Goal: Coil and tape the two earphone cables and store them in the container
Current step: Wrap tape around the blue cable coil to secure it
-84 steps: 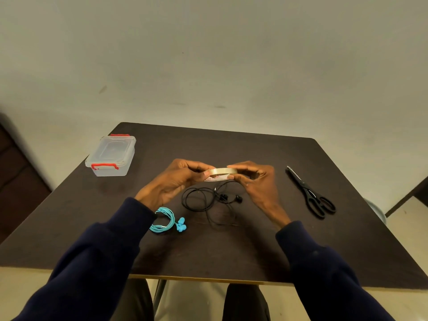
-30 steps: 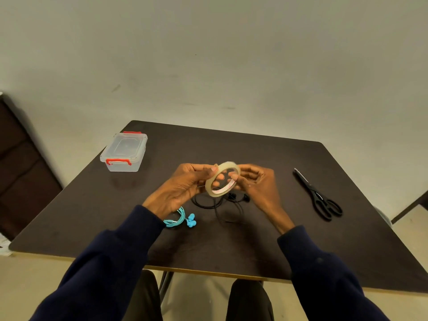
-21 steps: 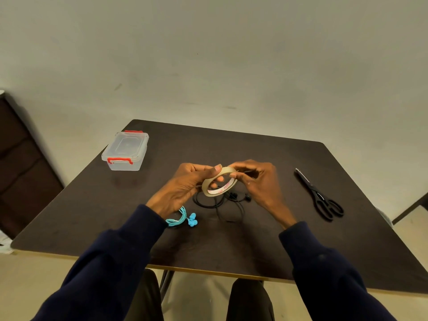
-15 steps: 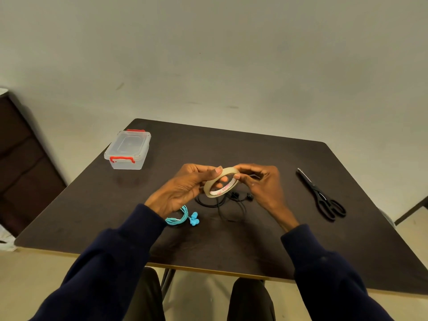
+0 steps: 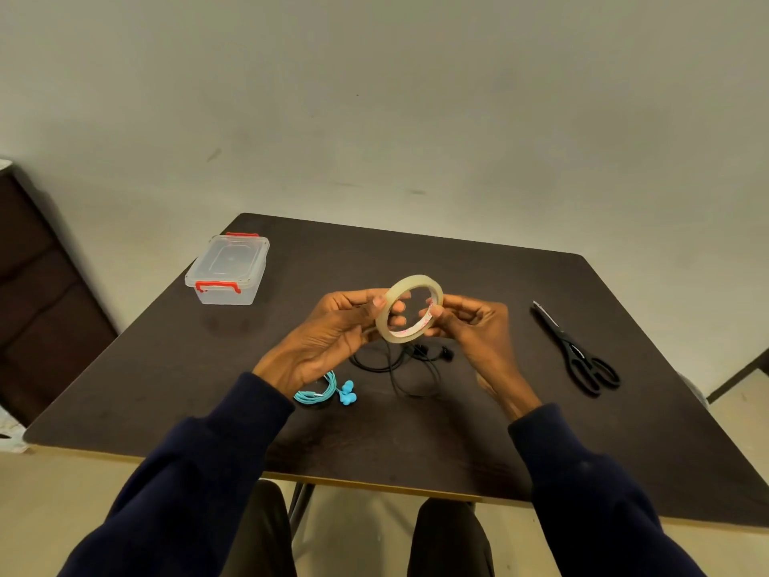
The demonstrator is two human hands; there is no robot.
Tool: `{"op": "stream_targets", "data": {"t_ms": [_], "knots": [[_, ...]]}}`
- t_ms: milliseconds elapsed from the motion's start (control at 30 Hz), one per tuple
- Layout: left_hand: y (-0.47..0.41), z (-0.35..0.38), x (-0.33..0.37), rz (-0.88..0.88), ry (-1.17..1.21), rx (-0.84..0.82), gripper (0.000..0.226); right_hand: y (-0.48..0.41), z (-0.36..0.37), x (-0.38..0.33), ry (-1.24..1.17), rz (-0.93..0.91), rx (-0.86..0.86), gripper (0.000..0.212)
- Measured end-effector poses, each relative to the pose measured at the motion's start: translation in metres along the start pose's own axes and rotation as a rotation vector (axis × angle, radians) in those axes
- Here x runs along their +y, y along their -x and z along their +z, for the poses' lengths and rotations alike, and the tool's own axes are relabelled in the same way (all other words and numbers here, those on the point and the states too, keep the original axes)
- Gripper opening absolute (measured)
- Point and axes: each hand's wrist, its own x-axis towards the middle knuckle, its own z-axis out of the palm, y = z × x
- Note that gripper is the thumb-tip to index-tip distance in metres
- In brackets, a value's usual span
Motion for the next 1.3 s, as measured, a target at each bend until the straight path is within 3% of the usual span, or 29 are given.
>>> {"op": "stream_targets", "data": {"t_ms": [533,700,900,1167,1300], "knots": [[0.005,0.004,-0.003,0.053,0.042,-0.011,0.037,0.01,0.016,0.011,-0.188,0.245,-0.035,0.019],[0.003,0.014,-0.005,0.044,-0.014,0.123,0.04,0.01,0.018,0.011,-0.059,0.127,-0.04,0.018],[0.003,0.022,-0.005,0.037,0.02,0.256,0.024,0.008,0.021,0.01,0.065,0.004,-0.027,0.016],[0.0,0.026,-0.003,-0.031,-0.031,0.385,0.032,0.01,0.026,0.011,0.167,-0.054,-0.011,0.017],[-0.002,0.022,-0.003,-0.045,-0.094,0.427,0.027,0.009,0.024,0.011,0.33,-0.108,-0.039,0.03]]}}
